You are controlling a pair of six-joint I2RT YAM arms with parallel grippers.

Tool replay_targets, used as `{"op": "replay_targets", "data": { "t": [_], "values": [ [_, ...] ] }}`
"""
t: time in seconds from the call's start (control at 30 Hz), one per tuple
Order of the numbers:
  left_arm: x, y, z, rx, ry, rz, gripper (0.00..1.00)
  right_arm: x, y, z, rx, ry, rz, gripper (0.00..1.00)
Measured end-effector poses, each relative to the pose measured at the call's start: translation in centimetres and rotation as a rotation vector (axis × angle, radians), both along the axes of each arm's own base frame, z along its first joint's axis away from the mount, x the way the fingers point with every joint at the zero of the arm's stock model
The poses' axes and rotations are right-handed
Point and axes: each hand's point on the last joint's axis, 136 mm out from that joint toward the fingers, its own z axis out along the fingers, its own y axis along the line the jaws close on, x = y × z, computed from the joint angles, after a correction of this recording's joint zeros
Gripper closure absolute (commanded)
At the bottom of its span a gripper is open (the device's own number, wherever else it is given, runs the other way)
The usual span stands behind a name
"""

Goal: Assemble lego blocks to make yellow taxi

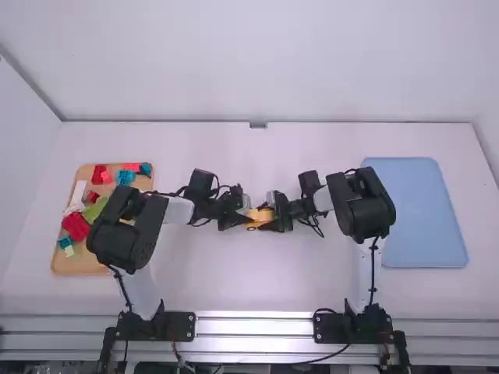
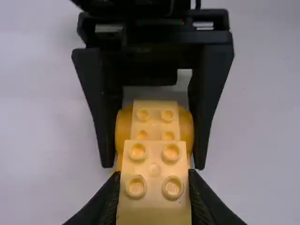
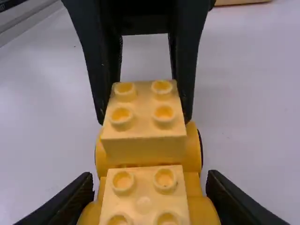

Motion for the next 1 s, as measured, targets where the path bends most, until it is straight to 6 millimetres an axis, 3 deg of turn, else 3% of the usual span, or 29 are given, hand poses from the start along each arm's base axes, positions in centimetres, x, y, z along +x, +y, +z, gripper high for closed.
{"op": "replay_targets", "data": {
  "t": [1.0],
  "values": [
    [-0.3, 0.05, -0.5, 0.024, -0.014, -0.018, 0.97, -0.03, 0.02, 0.1, 0.006, 0.003, 0.001, 0.47]
  ]
}}
